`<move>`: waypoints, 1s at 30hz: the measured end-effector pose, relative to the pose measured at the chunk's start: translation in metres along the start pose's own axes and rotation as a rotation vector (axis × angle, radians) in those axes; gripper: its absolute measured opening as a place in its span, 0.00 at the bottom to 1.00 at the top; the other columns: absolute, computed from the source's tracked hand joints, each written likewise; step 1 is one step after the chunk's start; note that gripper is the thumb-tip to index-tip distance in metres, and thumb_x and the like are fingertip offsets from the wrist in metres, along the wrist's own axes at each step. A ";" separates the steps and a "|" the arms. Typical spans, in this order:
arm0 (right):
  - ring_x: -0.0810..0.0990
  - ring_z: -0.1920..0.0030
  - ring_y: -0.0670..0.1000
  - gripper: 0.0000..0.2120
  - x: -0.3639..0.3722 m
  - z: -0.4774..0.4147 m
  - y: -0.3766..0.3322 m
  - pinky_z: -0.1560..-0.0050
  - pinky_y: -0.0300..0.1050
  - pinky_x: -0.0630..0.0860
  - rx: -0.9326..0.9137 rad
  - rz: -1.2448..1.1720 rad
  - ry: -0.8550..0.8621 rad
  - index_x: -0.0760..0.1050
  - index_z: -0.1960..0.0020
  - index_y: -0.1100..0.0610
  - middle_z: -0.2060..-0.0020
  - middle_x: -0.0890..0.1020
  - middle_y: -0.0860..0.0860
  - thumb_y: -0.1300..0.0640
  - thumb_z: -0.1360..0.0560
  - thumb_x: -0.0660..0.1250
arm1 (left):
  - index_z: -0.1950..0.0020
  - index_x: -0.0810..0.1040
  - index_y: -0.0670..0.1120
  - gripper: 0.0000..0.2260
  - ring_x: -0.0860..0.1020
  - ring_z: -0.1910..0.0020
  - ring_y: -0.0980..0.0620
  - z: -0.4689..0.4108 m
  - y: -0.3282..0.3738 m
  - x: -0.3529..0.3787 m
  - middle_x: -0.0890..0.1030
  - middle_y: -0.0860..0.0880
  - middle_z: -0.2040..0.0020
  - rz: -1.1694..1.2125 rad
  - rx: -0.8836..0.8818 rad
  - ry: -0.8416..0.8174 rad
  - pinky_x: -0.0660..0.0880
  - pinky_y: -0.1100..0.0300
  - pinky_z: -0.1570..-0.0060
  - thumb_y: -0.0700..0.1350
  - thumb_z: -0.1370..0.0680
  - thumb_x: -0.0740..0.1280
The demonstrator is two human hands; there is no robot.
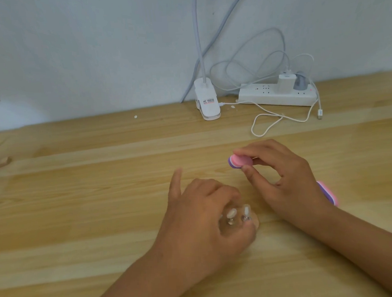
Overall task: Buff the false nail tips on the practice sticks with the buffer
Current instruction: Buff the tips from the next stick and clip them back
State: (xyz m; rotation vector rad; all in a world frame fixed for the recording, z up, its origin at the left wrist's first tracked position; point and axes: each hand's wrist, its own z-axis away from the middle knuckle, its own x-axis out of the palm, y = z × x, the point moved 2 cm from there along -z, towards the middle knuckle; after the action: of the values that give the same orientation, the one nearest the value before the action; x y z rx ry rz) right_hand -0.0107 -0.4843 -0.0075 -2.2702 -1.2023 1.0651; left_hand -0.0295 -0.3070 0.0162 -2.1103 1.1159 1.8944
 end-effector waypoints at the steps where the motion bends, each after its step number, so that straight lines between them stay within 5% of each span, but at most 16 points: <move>1: 0.82 0.46 0.45 0.14 0.000 0.000 0.000 0.42 0.43 0.78 0.001 0.002 0.001 0.82 0.42 0.58 0.47 0.82 0.48 0.69 0.25 0.72 | 0.50 0.80 0.58 0.16 0.73 0.39 0.61 0.001 0.004 -0.001 0.78 0.62 0.49 -0.073 0.021 0.035 0.43 0.41 0.27 0.64 0.30 0.61; 6: 0.82 0.46 0.44 0.15 0.001 0.000 0.000 0.43 0.42 0.78 -0.007 0.008 0.001 0.82 0.42 0.57 0.48 0.82 0.48 0.70 0.25 0.72 | 0.60 0.83 0.54 0.11 0.79 0.42 0.51 0.001 0.015 0.002 0.82 0.58 0.54 -0.261 0.225 0.245 0.54 0.30 0.33 0.53 0.25 0.62; 11: 0.82 0.47 0.44 0.14 0.001 0.000 -0.001 0.43 0.43 0.78 -0.012 0.019 0.000 0.83 0.42 0.58 0.48 0.82 0.49 0.70 0.26 0.72 | 0.61 0.82 0.50 0.05 0.79 0.59 0.50 0.005 0.016 0.010 0.79 0.53 0.62 -0.389 0.402 0.396 0.66 0.50 0.37 0.40 0.27 0.71; 16: 0.82 0.46 0.46 0.14 -0.001 0.000 -0.002 0.43 0.48 0.79 0.002 -0.007 -0.010 0.82 0.42 0.59 0.48 0.82 0.49 0.70 0.25 0.72 | 0.57 0.85 0.48 0.05 0.81 0.57 0.53 0.012 0.015 0.003 0.84 0.52 0.54 -0.196 0.540 0.612 0.74 0.56 0.44 0.40 0.24 0.71; 18: 0.82 0.46 0.46 0.14 -0.001 0.000 -0.002 0.42 0.49 0.79 0.010 -0.005 -0.012 0.83 0.42 0.59 0.48 0.82 0.49 0.70 0.25 0.72 | 0.53 0.85 0.47 0.05 0.80 0.56 0.55 0.012 0.008 -0.003 0.84 0.54 0.52 -0.025 0.469 0.561 0.75 0.60 0.51 0.42 0.22 0.68; 22: 0.82 0.46 0.46 0.15 -0.001 0.000 -0.002 0.42 0.46 0.78 0.025 -0.007 -0.014 0.82 0.41 0.57 0.47 0.82 0.47 0.70 0.25 0.72 | 0.56 0.84 0.54 0.02 0.76 0.65 0.60 0.002 -0.011 -0.013 0.81 0.58 0.61 0.326 0.111 0.457 0.70 0.72 0.62 0.47 0.27 0.72; 30: 0.80 0.49 0.50 0.10 -0.002 0.003 -0.010 0.48 0.39 0.77 0.010 -0.037 -0.023 0.79 0.41 0.54 0.48 0.81 0.45 0.64 0.21 0.68 | 0.55 0.86 0.50 0.06 0.78 0.65 0.58 -0.012 -0.047 -0.009 0.84 0.50 0.62 0.858 -0.186 0.325 0.75 0.66 0.63 0.47 0.29 0.71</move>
State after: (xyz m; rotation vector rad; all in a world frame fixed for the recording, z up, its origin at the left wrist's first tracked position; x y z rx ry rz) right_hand -0.0188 -0.4810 -0.0024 -2.2247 -1.2405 1.0837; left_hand 0.0073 -0.2747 0.0080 -2.3015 2.2881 2.0196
